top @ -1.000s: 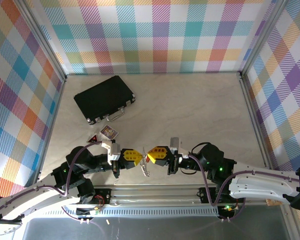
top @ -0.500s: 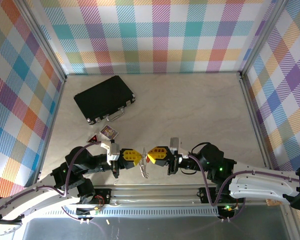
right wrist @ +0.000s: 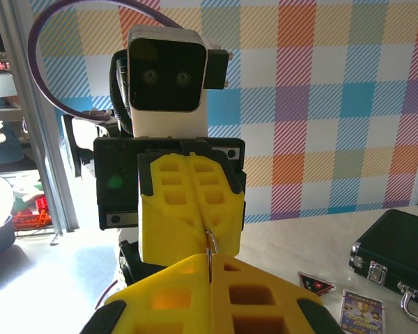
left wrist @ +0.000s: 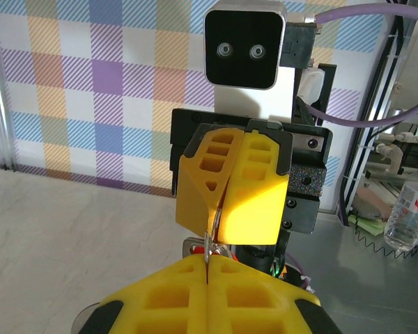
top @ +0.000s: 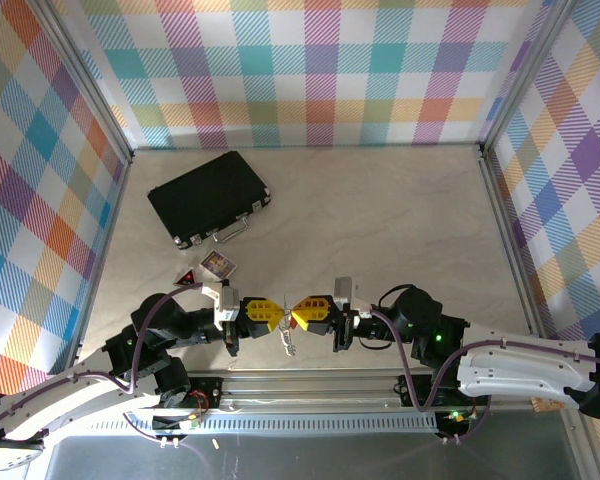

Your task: Put the keys on the keyring

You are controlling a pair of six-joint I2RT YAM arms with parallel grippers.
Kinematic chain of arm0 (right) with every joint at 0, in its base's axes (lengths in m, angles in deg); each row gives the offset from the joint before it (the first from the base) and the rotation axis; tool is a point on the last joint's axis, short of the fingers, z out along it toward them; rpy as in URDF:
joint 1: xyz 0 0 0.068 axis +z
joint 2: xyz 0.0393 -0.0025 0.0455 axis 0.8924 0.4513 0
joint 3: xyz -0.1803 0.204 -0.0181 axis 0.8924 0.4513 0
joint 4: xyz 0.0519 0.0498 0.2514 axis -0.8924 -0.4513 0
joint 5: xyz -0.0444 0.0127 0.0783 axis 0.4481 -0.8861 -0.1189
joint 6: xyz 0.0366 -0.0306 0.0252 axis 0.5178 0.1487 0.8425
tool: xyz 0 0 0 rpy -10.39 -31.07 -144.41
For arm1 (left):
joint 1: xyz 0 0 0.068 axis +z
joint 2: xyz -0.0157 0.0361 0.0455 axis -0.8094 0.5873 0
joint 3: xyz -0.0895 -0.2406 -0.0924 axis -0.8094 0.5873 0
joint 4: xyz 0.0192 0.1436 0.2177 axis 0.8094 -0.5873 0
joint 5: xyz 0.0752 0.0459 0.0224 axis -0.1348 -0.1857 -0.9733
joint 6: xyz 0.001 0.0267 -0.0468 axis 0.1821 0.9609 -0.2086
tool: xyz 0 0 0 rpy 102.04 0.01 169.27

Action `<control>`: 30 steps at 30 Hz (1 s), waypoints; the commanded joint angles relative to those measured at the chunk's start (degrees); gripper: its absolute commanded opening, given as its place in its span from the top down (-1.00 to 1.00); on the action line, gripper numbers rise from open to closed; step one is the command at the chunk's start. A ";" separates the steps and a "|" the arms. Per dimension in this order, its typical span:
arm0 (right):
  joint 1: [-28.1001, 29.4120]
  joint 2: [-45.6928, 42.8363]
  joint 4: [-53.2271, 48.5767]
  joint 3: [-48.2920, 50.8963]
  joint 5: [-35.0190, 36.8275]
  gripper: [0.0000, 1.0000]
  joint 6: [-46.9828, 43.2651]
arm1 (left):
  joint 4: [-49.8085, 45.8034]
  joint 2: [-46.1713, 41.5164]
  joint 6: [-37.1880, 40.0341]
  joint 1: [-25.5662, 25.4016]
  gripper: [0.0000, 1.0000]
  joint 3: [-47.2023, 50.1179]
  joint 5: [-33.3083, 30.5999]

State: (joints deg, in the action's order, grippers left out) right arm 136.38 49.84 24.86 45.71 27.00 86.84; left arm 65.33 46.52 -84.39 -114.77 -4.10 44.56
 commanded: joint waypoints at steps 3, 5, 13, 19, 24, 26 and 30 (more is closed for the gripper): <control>0.31 -2.44 2.69 1.74 0.59 1.00 -0.84 | 2.97 -0.80 0.01 -0.46 1.00 0.11 0.38; 0.34 -2.58 2.57 1.60 0.60 1.00 -0.86 | 2.88 -0.88 0.01 -0.44 1.00 0.14 0.38; 0.35 -1.45 2.63 1.32 0.55 1.00 -1.00 | 2.66 -0.44 0.01 -0.44 1.00 -0.36 0.51; 0.35 -1.39 3.34 1.58 1.12 1.00 -1.48 | 2.97 -0.34 0.01 -0.52 1.00 -0.22 0.57; 0.31 -1.26 4.15 1.98 1.25 1.00 -1.63 | 2.53 -0.33 0.01 -0.44 1.00 -0.47 0.56; 0.31 -1.34 4.26 2.03 1.26 1.00 -1.66 | 2.44 -0.49 0.00 -0.44 1.00 -0.47 0.53; 0.36 -1.27 4.50 2.32 1.43 1.00 -1.55 | 2.52 -0.45 -0.01 -0.44 1.00 -0.34 0.47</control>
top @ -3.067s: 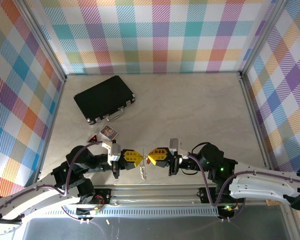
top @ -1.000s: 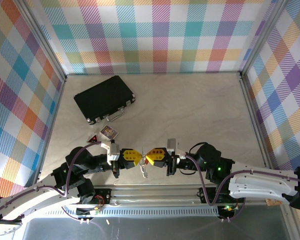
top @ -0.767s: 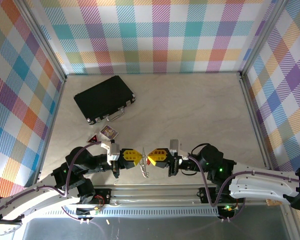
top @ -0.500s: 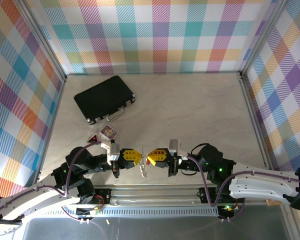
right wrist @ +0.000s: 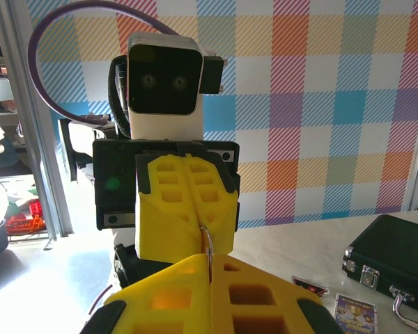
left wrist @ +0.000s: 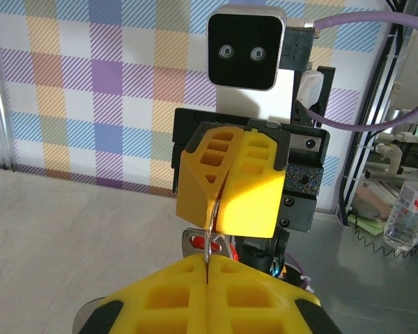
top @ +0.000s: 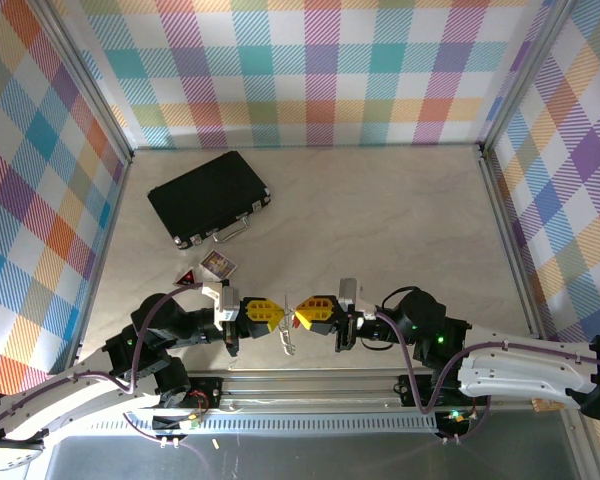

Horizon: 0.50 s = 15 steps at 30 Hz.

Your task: Put the keys on the keyring

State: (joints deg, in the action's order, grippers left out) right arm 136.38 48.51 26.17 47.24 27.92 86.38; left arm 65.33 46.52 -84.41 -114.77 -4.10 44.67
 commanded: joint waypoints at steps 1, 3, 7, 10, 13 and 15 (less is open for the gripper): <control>0.35 0.15 3.22 0.84 0.60 1.00 -1.09 | 2.59 -0.44 -0.11 -0.44 1.00 -0.30 0.27; 0.29 0.24 3.17 0.91 0.65 1.00 -1.09 | 2.70 -0.43 -0.13 -0.44 1.00 -0.30 0.27; 0.35 0.53 3.32 0.83 0.44 1.00 -1.18 | 2.61 -0.30 -0.06 -0.44 1.00 -0.30 0.27; 0.35 0.77 3.32 0.67 0.32 1.00 -1.09 | 2.61 -0.31 -0.10 -0.44 1.00 -0.30 0.27; 0.39 1.12 3.13 0.49 0.07 1.00 -1.03 | 2.72 -0.40 -0.07 -0.44 1.00 -0.17 0.27; 0.30 1.21 3.41 0.63 0.16 1.00 -1.00 | 2.88 -0.43 -0.19 -0.44 1.00 -0.12 0.31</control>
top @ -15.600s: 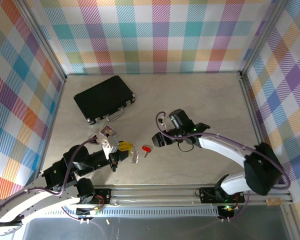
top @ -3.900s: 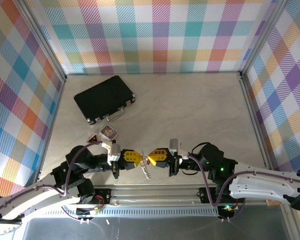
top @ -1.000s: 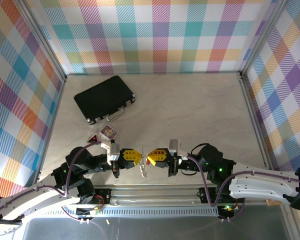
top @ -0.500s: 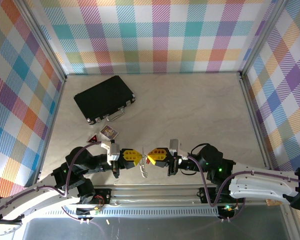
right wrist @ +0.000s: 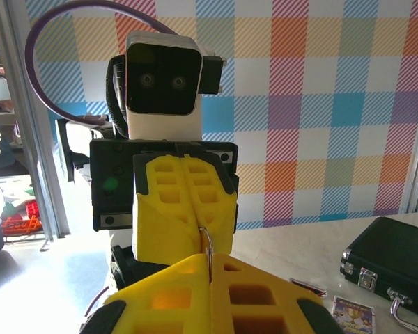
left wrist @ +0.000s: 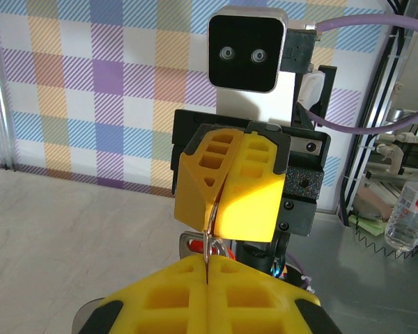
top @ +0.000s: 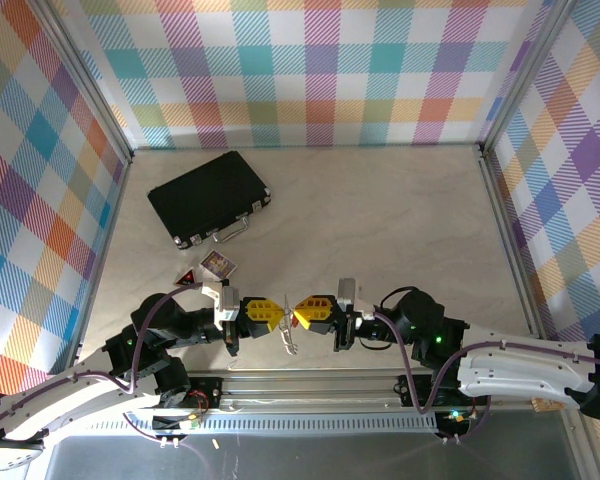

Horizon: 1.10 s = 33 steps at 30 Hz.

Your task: Put the keys on the keyring

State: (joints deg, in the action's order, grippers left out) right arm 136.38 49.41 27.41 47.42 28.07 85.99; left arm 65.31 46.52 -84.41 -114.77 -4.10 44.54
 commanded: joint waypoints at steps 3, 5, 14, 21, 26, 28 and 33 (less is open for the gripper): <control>0.33 0.49 2.43 0.41 0.11 1.00 -0.69 | 2.57 -0.56 -0.13 -0.44 1.00 -0.30 0.49; 0.31 0.67 2.43 0.32 0.06 1.00 -0.80 | 2.46 -0.62 -0.06 -0.45 1.00 -0.39 0.49; 0.35 0.81 0.81 -0.50 -1.82 1.00 -1.30 | 2.71 -0.26 -0.12 -0.44 1.00 -0.19 0.31; 0.31 2.06 -0.54 -0.99 -4.11 1.00 -2.35 | 2.99 0.12 -0.31 -0.46 1.00 -0.47 0.56; 0.35 2.59 -0.99 -1.31 -4.73 1.00 -3.08 | 2.83 0.56 -0.20 -0.44 1.00 -0.82 0.58; 0.31 2.42 -1.34 -1.48 -4.82 1.00 -3.51 | 2.65 0.78 -0.04 -0.45 1.00 -1.03 0.56; 0.31 1.97 -3.38 -1.84 -4.45 1.00 -4.77 | 2.63 1.32 0.03 -0.44 1.00 -1.68 0.63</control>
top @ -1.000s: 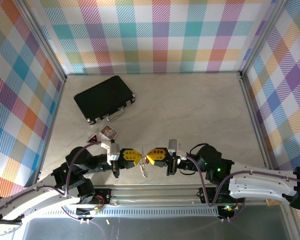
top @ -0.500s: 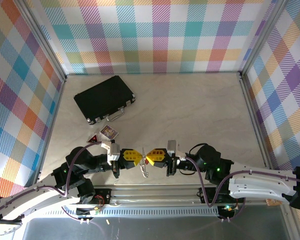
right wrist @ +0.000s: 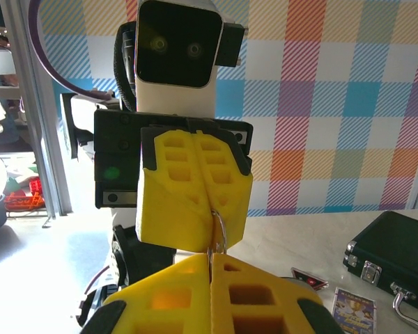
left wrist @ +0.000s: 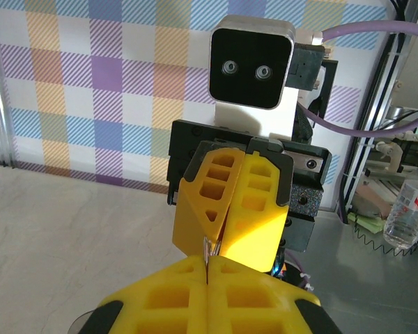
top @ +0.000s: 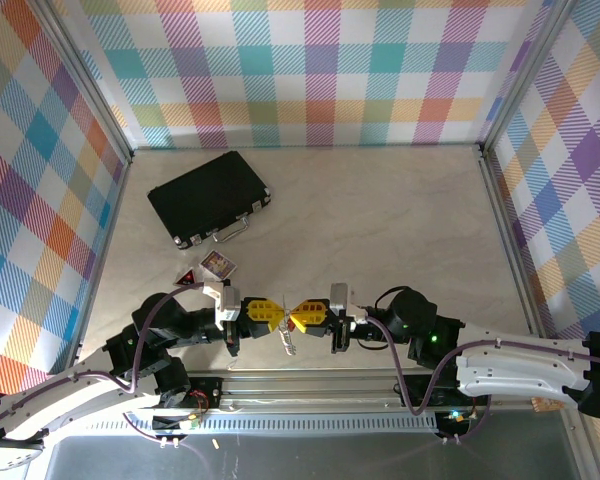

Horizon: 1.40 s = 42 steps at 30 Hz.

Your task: Put the keys on the keyring

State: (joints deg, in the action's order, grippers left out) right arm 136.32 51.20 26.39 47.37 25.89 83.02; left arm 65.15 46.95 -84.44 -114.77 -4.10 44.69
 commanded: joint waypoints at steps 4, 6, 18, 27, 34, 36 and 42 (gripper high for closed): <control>0.41 -2.05 -3.30 -0.96 -0.93 1.00 -2.03 | 4.15 0.88 -0.16 -0.46 1.00 -1.30 -0.01; 0.42 -2.91 -4.42 -0.96 -0.57 1.00 -4.01 | 4.55 0.88 -0.17 -0.46 1.00 -1.00 -0.37; 0.42 -4.11 -6.04 -0.39 0.09 0.81 -4.64 | 5.73 2.19 -0.48 -0.44 1.00 -1.20 0.60; 0.41 -4.86 -6.19 -0.06 0.62 0.54 -4.51 | 6.00 2.12 -0.51 -0.45 1.00 -0.91 0.78; 0.41 -5.25 -6.59 0.05 0.79 0.89 -4.49 | 6.13 1.67 -0.65 -0.44 1.00 -0.61 0.69; 0.37 -5.39 -6.69 0.21 0.68 0.99 -4.36 | 6.23 1.48 -0.77 -0.44 1.00 -0.49 0.61; 0.42 -5.28 -7.58 0.23 0.63 1.00 -4.31 | 6.90 1.22 -1.26 -0.44 1.00 -0.21 0.37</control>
State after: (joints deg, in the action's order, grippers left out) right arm 136.38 46.57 19.37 47.39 27.04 79.02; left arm 67.76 49.09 -84.96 -114.77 -4.10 45.17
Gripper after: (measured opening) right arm 0.056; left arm 0.063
